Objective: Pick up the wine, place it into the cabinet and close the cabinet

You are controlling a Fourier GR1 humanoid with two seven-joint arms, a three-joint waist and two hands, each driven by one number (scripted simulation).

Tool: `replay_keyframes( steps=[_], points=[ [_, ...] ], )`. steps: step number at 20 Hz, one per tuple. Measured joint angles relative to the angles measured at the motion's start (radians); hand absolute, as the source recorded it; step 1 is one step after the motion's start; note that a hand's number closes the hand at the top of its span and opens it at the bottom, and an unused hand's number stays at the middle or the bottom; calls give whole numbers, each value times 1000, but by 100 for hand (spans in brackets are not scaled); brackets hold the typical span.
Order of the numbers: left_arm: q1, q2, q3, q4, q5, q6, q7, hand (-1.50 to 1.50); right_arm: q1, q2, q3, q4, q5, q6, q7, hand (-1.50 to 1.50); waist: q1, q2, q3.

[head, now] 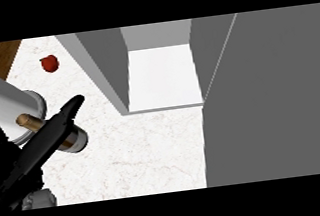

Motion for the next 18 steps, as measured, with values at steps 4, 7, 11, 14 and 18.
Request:
replay_keyframes(
  steps=[4,7,11,14,18],
  points=[
    [59,22,14,-6,118,10,-61,-150,-15,-4,-8,-1,1,-1,17,-150,0,0,0],
    [97,25,16,26,219,26,-148,-150,-25,-10,-18,0,0,3,31,-150,-1,1,-1],
    [145,30,42,63,363,17,-279,-150,-33,1,-4,2,1,1,34,-150,0,1,-1],
    [154,20,83,116,471,-6,-389,-150,-44,5,1,0,3,-7,46,-150,-1,1,-1],
    [181,-9,125,173,559,-29,-531,-150,-42,8,15,-3,7,-7,49,-150,-1,0,-1]
  ],
)
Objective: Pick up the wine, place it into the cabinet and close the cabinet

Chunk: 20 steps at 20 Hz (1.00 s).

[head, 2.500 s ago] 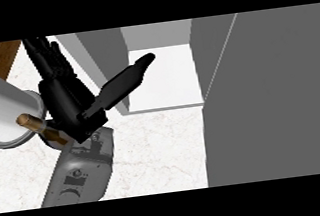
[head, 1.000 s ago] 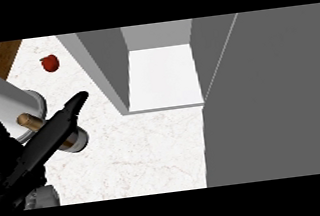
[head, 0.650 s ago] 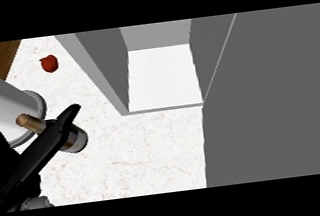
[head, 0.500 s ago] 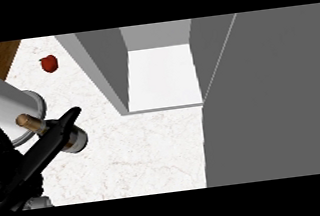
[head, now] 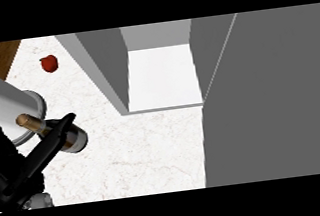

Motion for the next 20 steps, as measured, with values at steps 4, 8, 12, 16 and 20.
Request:
replay_keyframes(
  steps=[4,8,12,16,20],
  points=[
    [30,-15,52,60,90,-47,-130,-150,-9,0,-7,0,4,-4,4,-150,1,0,0],
    [36,-28,93,138,187,-92,-246,-150,-33,-11,-34,0,2,-4,26,-150,1,0,1],
    [38,-29,119,204,255,-129,-324,-150,-17,-8,-47,-2,1,4,19,-150,0,0,1],
    [55,-30,135,265,315,-177,-406,-150,-24,-9,-59,0,-2,14,23,-150,1,0,1],
    [44,-31,146,350,380,-230,-495,-150,-46,0,-44,2,0,3,39,-150,1,0,1]
  ],
)
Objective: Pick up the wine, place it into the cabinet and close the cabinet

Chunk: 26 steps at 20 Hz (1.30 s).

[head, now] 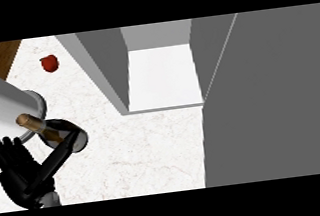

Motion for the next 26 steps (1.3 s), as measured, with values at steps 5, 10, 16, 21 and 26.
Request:
replay_keyframes(
  steps=[5,10,16,21,26],
  points=[
    [-26,-2,25,87,55,-47,-76,-150,6,1,-14,-1,-5,14,-3,-150,-2,0,0],
    [-57,0,25,156,97,-52,-132,-150,33,10,-11,-1,-6,34,-25,-150,-2,0,1],
    [-96,8,82,289,134,-133,-205,-150,26,12,-11,-1,-6,38,-20,-150,-3,1,0],
    [-117,1,95,369,155,-168,-259,-150,37,15,-13,-3,-6,42,-21,-150,-3,0,1],
    [-139,6,94,418,181,-176,-280,-150,-4,20,8,-2,-2,18,13,-150,-1,0,0]
  ],
)
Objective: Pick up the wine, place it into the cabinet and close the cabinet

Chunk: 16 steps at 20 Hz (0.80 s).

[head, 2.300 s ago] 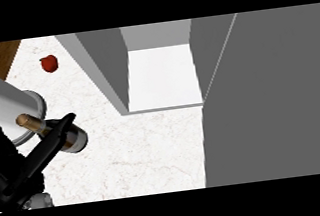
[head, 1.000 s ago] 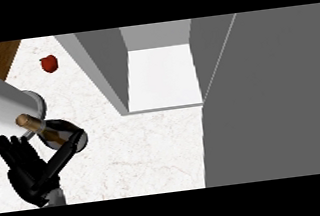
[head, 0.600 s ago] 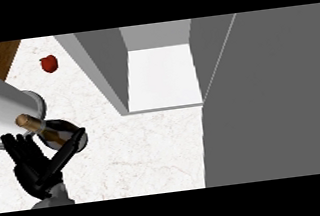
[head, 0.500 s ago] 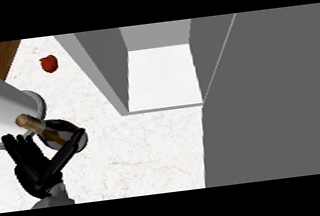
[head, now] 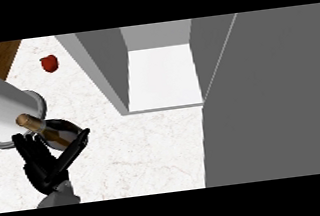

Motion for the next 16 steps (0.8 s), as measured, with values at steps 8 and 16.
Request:
replay_keyframes(
  steps=[8,16],
  points=[
    [-62,9,41,128,35,-74,-61,-150,-28,-14,-37,4,-3,4,15,-150,-1,1,0],
    [-112,11,82,235,71,-174,-139,150,-29,-3,-32,5,-4,1,18,-150,-2,1,0]
  ],
)
